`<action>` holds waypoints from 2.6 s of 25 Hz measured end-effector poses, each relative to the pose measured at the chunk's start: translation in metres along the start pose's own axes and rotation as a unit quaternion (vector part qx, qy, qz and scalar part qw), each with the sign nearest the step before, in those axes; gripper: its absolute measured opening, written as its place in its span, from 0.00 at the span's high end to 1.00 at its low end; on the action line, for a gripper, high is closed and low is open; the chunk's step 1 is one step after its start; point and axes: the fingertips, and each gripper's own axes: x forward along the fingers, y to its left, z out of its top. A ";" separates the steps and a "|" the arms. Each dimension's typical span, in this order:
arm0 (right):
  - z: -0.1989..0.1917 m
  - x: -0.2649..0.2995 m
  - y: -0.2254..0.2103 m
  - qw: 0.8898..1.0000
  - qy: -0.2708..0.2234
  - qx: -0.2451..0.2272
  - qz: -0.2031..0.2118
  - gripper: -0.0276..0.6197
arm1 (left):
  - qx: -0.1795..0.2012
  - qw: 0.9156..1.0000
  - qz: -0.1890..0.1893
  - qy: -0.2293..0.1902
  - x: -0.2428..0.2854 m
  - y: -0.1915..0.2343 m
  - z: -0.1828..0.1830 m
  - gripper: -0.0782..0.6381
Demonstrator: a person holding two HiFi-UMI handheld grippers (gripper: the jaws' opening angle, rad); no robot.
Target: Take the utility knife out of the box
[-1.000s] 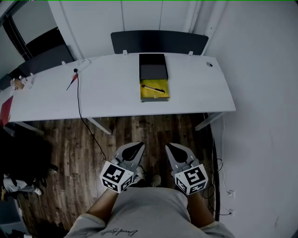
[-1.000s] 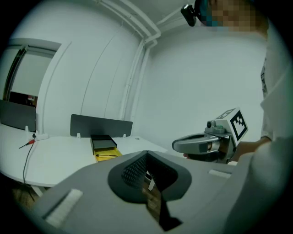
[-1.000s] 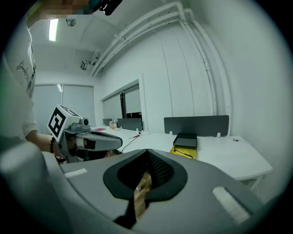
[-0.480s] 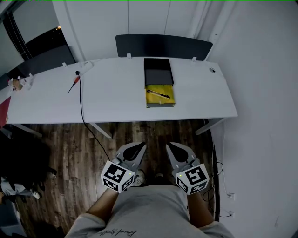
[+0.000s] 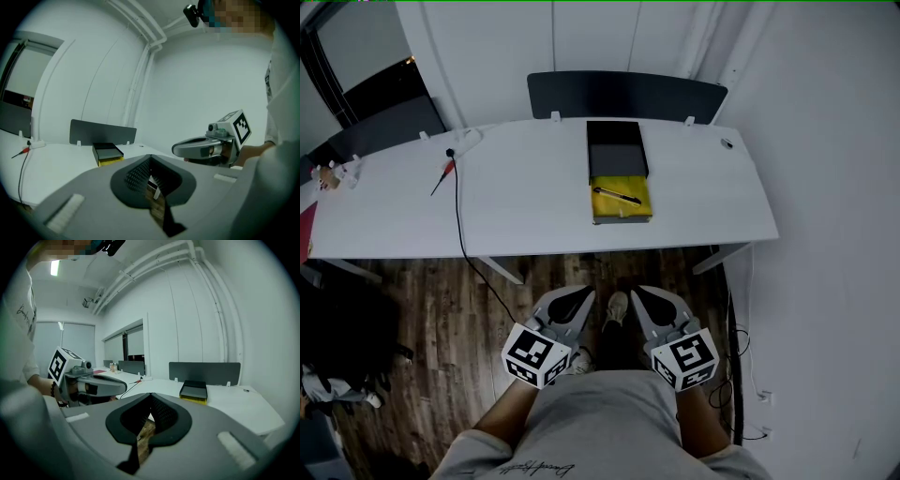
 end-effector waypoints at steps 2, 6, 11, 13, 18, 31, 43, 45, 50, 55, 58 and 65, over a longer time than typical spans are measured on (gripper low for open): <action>0.001 0.008 -0.007 1.000 0.000 0.003 0.001 0.93 | 0.001 1.000 -0.001 0.000 0.008 0.006 0.002 0.89; 0.001 0.029 -0.022 1.000 0.003 0.009 0.006 0.93 | 0.000 1.000 0.001 0.005 0.027 0.021 0.003 0.89; 0.002 0.063 -0.056 1.000 0.005 0.019 0.013 0.93 | -0.003 1.000 0.002 0.017 0.067 0.050 0.004 0.89; 0.005 0.079 -0.074 1.000 0.008 0.022 0.015 0.93 | -0.005 1.000 0.002 0.023 0.086 0.061 0.005 0.89; 0.022 0.119 -0.117 0.999 0.017 0.009 0.028 0.93 | -0.012 0.999 0.010 0.028 0.134 0.095 0.018 0.89; 0.049 0.193 -0.194 0.996 0.028 -0.005 0.086 0.93 | -0.015 0.998 0.057 0.020 0.215 0.152 0.053 0.89; 0.067 0.223 -0.225 0.992 0.024 -0.024 0.120 0.93 | -0.019 0.995 0.097 0.014 0.243 0.179 0.065 0.89; 0.067 0.226 -0.225 0.992 0.026 -0.020 0.120 0.93 | -0.019 0.995 0.094 0.016 0.245 0.180 0.065 0.89; 0.067 0.232 -0.222 0.994 0.030 -0.017 0.106 0.93 | -0.016 0.997 0.077 0.024 0.245 0.186 0.067 0.89; 0.065 0.235 -0.226 0.996 0.038 -0.007 0.085 0.93 | -0.012 0.998 0.060 0.034 0.249 0.196 0.070 0.89; 0.059 0.238 -0.231 0.996 0.048 0.000 0.072 0.93 | -0.015 0.998 0.049 0.041 0.252 0.199 0.066 0.89; 0.048 0.249 -0.242 0.996 0.071 0.004 0.054 0.93 | -0.025 0.997 0.033 0.059 0.261 0.208 0.051 0.89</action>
